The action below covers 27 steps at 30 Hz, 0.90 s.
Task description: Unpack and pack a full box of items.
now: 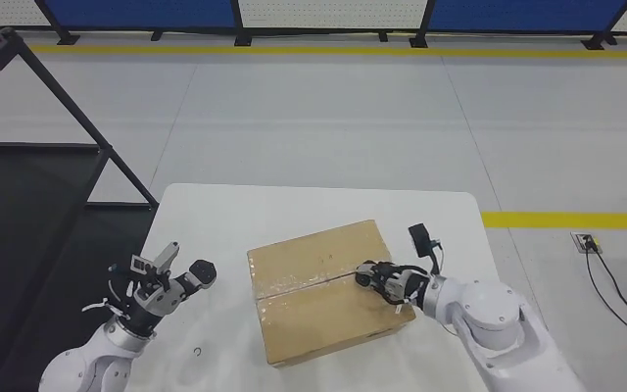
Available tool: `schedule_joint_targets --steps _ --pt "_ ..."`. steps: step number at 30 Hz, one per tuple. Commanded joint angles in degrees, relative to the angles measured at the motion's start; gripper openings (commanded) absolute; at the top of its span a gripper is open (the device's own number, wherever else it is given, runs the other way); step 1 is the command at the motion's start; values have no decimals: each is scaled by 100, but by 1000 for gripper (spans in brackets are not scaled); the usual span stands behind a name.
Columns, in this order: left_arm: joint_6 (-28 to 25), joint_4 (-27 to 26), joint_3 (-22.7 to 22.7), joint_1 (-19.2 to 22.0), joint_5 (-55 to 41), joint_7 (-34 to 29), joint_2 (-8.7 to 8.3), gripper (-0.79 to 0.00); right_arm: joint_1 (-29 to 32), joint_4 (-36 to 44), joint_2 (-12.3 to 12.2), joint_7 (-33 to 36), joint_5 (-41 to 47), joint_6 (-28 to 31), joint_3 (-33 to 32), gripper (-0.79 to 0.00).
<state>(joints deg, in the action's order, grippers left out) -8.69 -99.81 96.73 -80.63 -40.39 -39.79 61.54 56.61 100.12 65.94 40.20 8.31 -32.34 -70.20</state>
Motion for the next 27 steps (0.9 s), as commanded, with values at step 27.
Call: schedule_joint_targets --steps 27 --pt "-212 84 550 -344 -419 -38 16 0 -1326 -704 655 -935 190 256 2315 -785"
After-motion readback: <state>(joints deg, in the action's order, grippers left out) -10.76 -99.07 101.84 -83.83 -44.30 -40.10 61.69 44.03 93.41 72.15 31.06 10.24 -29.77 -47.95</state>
